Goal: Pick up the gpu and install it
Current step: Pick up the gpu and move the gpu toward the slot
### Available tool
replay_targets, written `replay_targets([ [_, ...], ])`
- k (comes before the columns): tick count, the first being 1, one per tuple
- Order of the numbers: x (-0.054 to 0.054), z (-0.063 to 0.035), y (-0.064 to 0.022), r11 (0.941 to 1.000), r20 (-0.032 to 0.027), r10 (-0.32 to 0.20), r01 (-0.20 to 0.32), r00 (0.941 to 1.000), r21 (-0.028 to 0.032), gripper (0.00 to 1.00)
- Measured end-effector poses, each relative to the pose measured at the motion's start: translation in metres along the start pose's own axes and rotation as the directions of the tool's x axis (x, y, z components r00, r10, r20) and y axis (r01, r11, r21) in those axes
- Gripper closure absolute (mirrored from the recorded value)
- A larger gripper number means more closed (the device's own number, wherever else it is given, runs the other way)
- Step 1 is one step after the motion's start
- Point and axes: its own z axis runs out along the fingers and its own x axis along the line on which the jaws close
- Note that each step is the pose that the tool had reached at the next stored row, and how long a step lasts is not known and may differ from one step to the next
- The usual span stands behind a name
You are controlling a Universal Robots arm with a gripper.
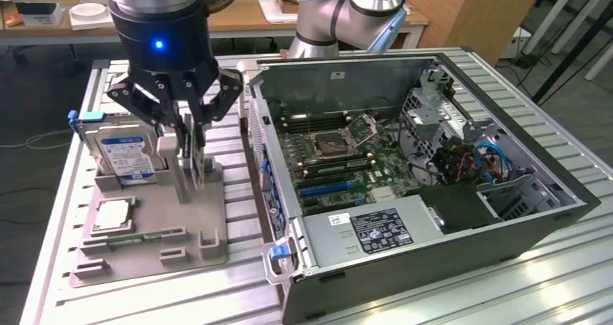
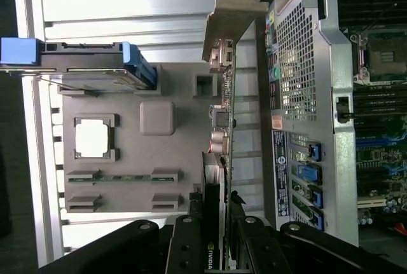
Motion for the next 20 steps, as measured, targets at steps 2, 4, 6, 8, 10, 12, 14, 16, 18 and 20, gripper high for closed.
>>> replay_targets([
  [2,0.000,-0.0033,0.0001,1.0000,-0.0001,0.000,0.000,1.0000,-0.0001,0.74],
  [4,0.000,-0.0072,0.0003,1.0000,-0.0003,0.000,0.000,1.0000,0.0000,0.74],
  [6,0.000,-0.0113,0.0004,1.0000,-0.0005,0.000,0.000,1.0000,0.0000,0.74],
  [8,0.000,-0.0152,0.0006,1.0000,-0.0006,0.000,0.000,1.0000,0.0000,0.74],
  [10,0.000,-0.0188,0.0008,1.0000,-0.0008,0.000,0.000,1.0000,0.0001,0.74],
  [12,0.000,-0.0221,0.0009,1.0000,-0.0008,0.000,0.000,1.0000,0.0000,0.74],
  [14,-0.001,-0.0253,0.0010,1.0000,-0.0008,0.000,0.000,1.0000,0.0001,0.74],
  [16,-0.001,-0.0290,0.0012,1.0000,-0.0008,0.000,0.000,1.0000,0.0001,0.74],
  [18,-0.001,-0.0330,0.0013,1.0000,-0.0008,0.000,0.000,1.0000,0.0000,0.74],
  [20,-0.001,-0.0360,0.0015,1.0000,-0.0008,0.000,0.000,1.0000,0.0000,0.74],
])
